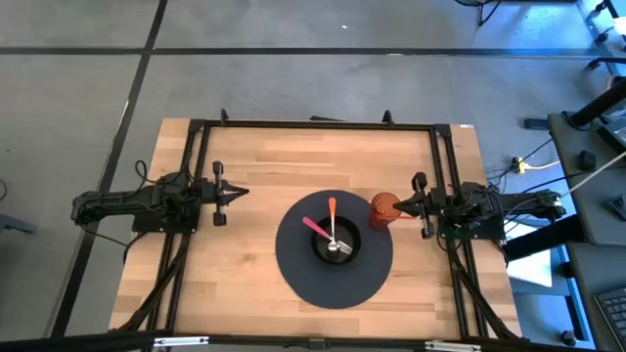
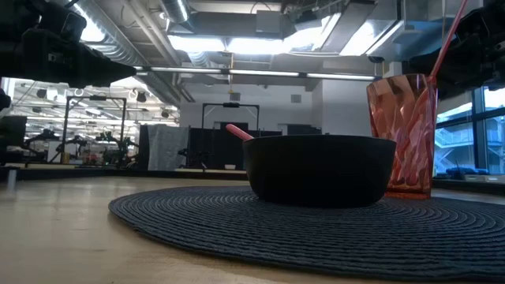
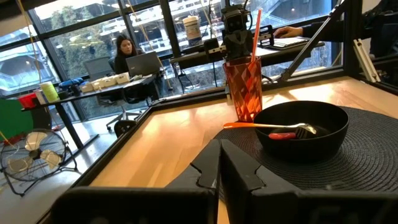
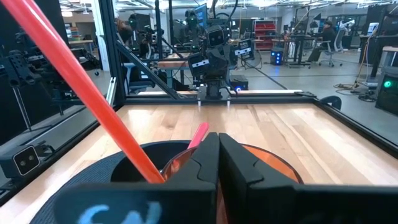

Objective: Pick & Place Utensil
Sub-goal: Return to Home Position

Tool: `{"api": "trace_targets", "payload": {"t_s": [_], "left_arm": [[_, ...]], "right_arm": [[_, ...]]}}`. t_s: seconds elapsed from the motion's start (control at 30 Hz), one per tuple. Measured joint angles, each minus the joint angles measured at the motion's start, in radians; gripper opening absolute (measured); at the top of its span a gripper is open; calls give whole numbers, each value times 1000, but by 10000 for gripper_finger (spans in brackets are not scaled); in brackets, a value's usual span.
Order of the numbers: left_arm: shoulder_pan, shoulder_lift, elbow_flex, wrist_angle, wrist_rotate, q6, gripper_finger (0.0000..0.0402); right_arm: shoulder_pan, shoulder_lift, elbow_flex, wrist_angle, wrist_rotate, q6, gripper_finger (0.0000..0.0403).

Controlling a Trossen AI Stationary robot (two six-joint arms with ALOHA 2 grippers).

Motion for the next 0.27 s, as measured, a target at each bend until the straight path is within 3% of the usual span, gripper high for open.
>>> {"api": "trace_targets", "payload": {"t_s": [0.27], "left_arm": [[0,0,0,0,0,0,6]], "right_arm": [[0,0,0,0,0,-1,6]]}}
